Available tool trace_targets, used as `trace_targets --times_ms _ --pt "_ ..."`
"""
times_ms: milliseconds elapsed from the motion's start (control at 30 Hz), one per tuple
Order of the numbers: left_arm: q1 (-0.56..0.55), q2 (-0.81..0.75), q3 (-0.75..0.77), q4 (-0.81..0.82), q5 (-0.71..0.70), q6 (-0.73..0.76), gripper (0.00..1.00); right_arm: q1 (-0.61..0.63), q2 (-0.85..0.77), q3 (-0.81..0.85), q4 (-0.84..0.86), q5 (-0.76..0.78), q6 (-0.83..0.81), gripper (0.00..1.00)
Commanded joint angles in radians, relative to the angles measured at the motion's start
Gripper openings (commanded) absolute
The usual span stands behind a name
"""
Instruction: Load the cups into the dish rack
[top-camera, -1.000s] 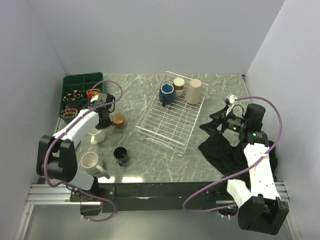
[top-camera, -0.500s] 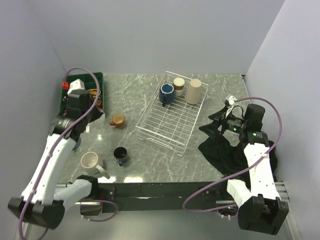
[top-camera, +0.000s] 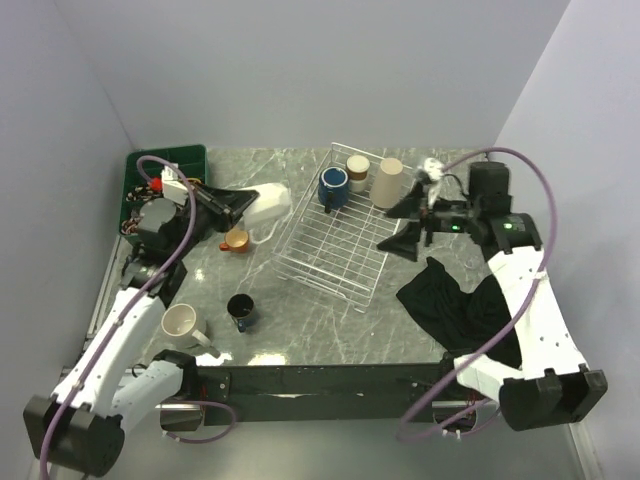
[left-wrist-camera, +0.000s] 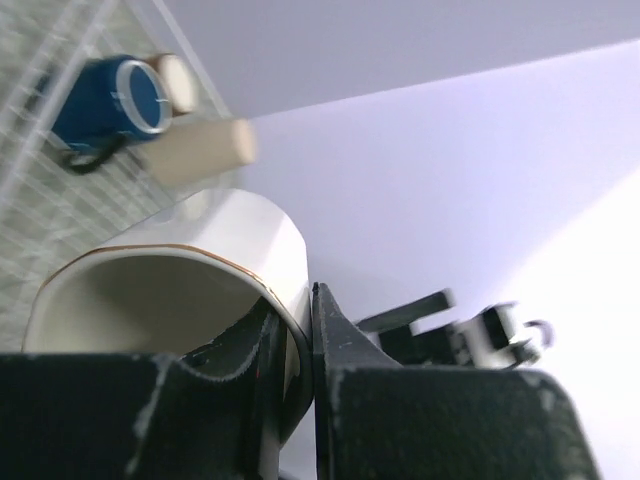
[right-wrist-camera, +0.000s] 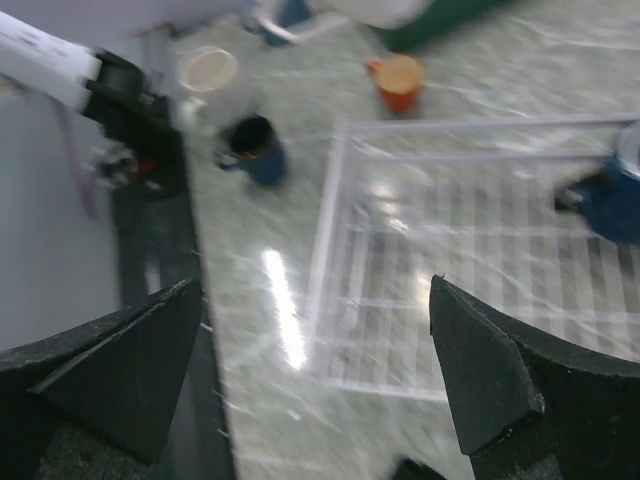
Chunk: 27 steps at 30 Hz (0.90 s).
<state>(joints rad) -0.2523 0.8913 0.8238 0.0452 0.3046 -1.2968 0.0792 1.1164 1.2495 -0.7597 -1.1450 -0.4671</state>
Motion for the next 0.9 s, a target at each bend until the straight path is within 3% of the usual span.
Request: trace_targets --times_ms 0,167,367,700,867 --pt "-0.088 0.024 -0.012 0.592 -0.07 -0.324 0.01 0.186 0.02 0.027 0.288 0.086 0.399 1.0" --pt "-0.192 0.113 -0.005 0.788 -0.226 -0.389 0.01 0.275 0.14 0.094 0.516 0.14 0.776 1.0" --pt "-0.277 0.202 0.038 0.88 -0.303 -0.384 0.01 0.286 0.172 0.077 0.629 0.201 1.023 1.0" --pt "-0.387 0.385 0.116 1.033 -0.351 -0.427 0.01 0.298 0.233 0.022 0.856 0.14 1.278 0.98" --pt "-0.423 0.463 0.153 1.082 -0.361 -0.446 0.01 0.3 0.243 0.001 0.934 0.12 1.349 0.83"
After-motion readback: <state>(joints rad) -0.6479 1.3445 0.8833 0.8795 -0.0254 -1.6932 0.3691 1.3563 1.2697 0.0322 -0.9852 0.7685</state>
